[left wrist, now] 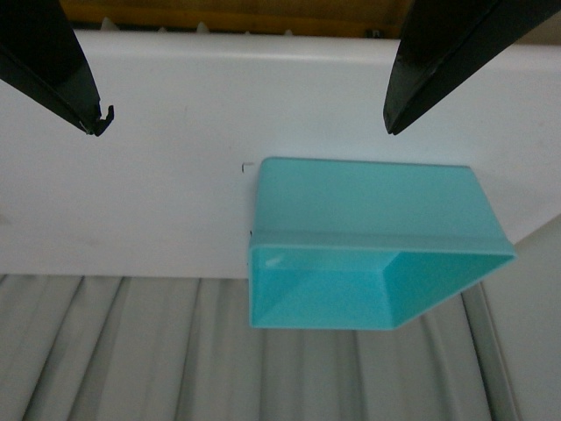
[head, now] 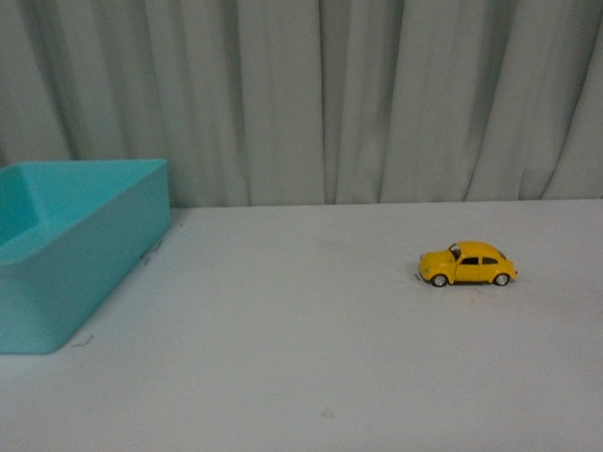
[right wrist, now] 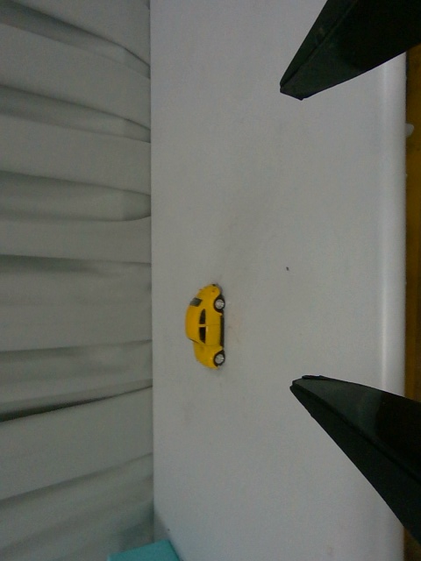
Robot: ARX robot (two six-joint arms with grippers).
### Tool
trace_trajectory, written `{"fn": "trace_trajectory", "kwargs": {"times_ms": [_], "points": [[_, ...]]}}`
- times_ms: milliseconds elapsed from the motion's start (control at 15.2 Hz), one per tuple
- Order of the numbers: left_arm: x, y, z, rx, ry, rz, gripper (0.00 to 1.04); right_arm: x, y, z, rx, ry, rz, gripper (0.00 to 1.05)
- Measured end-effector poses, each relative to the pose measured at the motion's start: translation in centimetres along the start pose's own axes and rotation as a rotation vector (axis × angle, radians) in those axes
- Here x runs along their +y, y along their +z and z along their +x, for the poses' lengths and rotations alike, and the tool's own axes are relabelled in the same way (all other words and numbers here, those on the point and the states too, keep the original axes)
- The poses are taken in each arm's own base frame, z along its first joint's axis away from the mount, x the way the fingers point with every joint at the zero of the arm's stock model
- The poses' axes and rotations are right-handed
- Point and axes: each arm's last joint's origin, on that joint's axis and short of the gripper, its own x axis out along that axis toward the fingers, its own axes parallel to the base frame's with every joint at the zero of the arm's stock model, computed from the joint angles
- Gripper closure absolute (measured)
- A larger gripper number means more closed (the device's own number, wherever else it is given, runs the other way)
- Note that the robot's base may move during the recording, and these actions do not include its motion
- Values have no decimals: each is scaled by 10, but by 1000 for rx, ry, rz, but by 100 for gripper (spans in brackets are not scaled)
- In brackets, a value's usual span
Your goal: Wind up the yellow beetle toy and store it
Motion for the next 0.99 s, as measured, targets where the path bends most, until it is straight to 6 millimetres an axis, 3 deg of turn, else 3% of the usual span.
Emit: {"fn": "trace_trajectory", "kwargs": {"times_ms": [987], "points": [[0,0,0,-1,1,0,7,0,0,0,2,0,2,6]]}}
